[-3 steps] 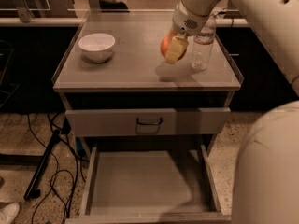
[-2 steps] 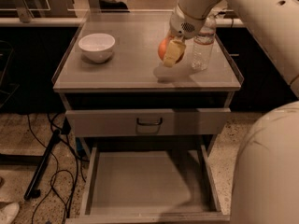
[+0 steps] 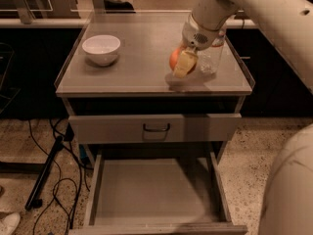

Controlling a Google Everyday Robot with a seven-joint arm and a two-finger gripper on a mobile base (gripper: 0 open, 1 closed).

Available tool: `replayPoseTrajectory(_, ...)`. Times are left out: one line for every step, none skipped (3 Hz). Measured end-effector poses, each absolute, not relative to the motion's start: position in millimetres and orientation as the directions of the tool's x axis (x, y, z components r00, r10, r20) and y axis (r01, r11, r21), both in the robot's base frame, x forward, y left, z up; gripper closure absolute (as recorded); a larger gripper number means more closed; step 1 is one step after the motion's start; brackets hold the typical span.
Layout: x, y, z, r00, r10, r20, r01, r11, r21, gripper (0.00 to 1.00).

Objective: Place orange into middle drawer

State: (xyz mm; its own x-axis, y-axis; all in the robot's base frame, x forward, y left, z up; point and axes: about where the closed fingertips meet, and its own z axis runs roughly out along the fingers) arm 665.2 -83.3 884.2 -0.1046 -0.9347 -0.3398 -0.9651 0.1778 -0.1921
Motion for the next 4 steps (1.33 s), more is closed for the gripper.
replayPoseTrajectory(612, -90, 878, -0.152, -0.924, -0.351, -0.966, 0.214, -0.145, 1.00)
replayPoseTrajectory(576, -94, 877, -0.178, -0.918, -0.354, -0.967, 0.230, -0.112, 1.00)
replayPoseTrajectory(573, -95, 874, -0.179, -0.919, -0.350, -0.967, 0.229, -0.108, 1.00)
replayPoseTrajectory(585, -103, 856, -0.202, -0.917, -0.342, -0.965, 0.247, -0.092, 1.00)
